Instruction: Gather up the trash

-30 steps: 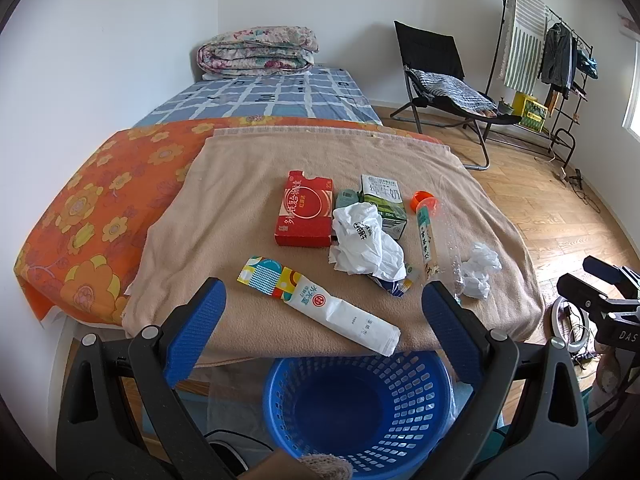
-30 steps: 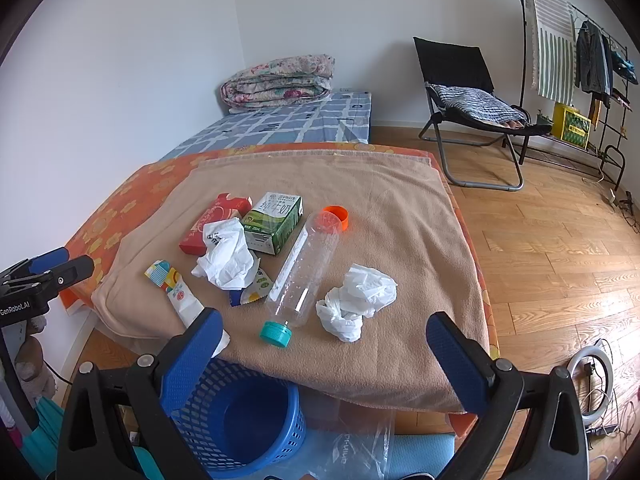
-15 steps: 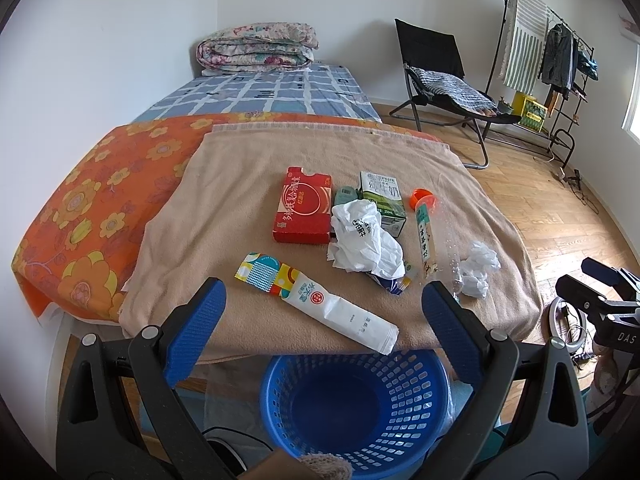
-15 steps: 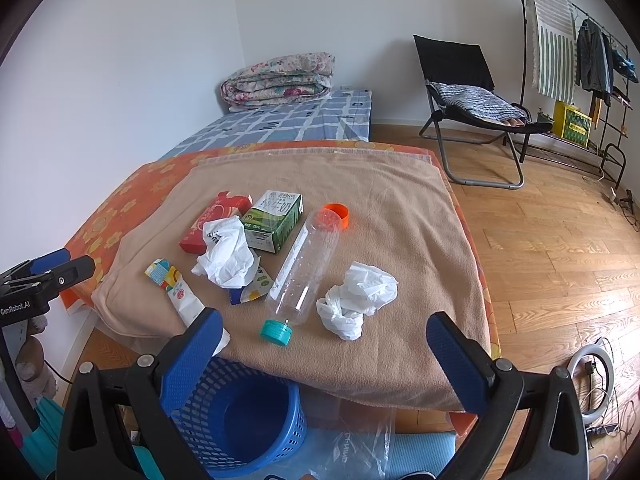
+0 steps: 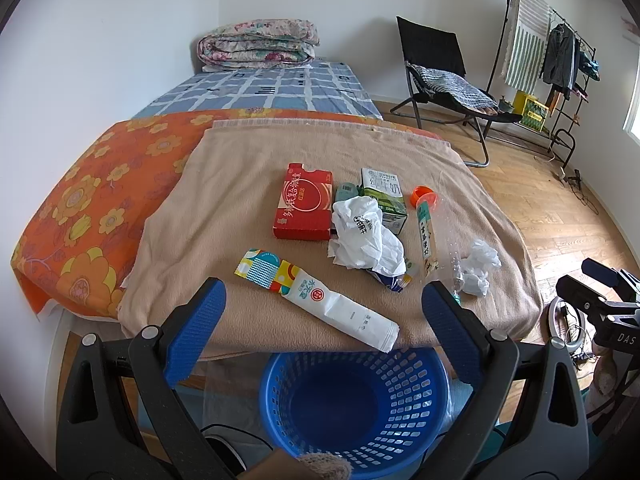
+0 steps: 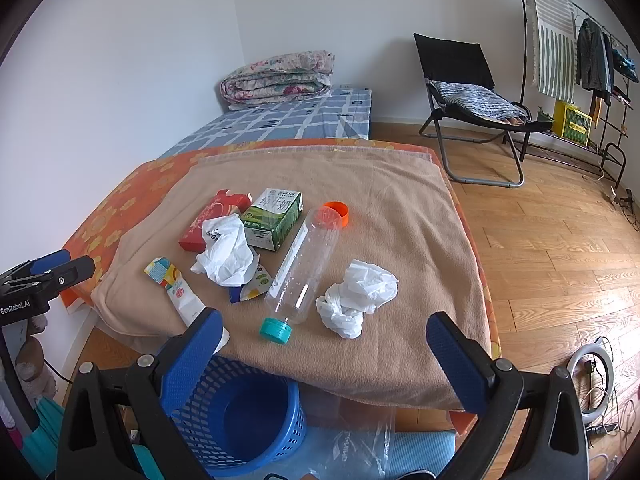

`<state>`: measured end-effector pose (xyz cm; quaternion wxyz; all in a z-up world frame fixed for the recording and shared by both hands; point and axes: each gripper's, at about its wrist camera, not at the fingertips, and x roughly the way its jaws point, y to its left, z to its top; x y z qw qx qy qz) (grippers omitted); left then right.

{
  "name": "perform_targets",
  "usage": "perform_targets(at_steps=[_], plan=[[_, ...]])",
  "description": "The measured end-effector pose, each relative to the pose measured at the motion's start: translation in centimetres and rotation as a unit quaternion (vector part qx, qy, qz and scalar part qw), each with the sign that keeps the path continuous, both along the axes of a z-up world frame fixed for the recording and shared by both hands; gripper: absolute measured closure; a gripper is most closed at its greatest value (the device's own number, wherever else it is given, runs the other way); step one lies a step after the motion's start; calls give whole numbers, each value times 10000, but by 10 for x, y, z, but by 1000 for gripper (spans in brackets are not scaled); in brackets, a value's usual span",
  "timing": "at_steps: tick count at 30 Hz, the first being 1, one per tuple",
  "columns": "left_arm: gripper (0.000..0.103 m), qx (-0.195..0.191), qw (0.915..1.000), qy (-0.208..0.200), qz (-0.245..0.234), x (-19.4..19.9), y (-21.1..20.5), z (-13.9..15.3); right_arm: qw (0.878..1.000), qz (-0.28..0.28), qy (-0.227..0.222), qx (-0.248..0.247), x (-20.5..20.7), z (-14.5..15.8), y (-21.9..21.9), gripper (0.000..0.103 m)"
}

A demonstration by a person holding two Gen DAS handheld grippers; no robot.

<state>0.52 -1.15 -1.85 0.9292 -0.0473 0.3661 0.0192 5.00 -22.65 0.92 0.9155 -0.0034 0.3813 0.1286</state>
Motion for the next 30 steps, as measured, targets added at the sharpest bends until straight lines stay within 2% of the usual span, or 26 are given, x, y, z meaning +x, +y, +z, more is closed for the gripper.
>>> perform_targets(at_steps=[15, 23, 25, 27, 30], plan=[[3, -12, 10000, 27, 6, 0, 0, -1, 10000, -6, 100, 1, 2, -3, 1, 1], [3, -44, 9999, 120, 98, -10, -6, -14, 9998, 40, 84, -182, 2, -2, 5, 1], [3, -72, 9996, 226, 126, -13, -3, -22, 9996, 8, 67, -278, 3, -3, 7, 1], [3, -116, 9989, 373, 241, -11, 17, -20, 9994, -49, 66, -327, 4, -4, 5, 1], [3, -188, 9974, 584, 368, -2, 34, -23, 9996, -123, 101, -227, 7, -7, -2, 1]])
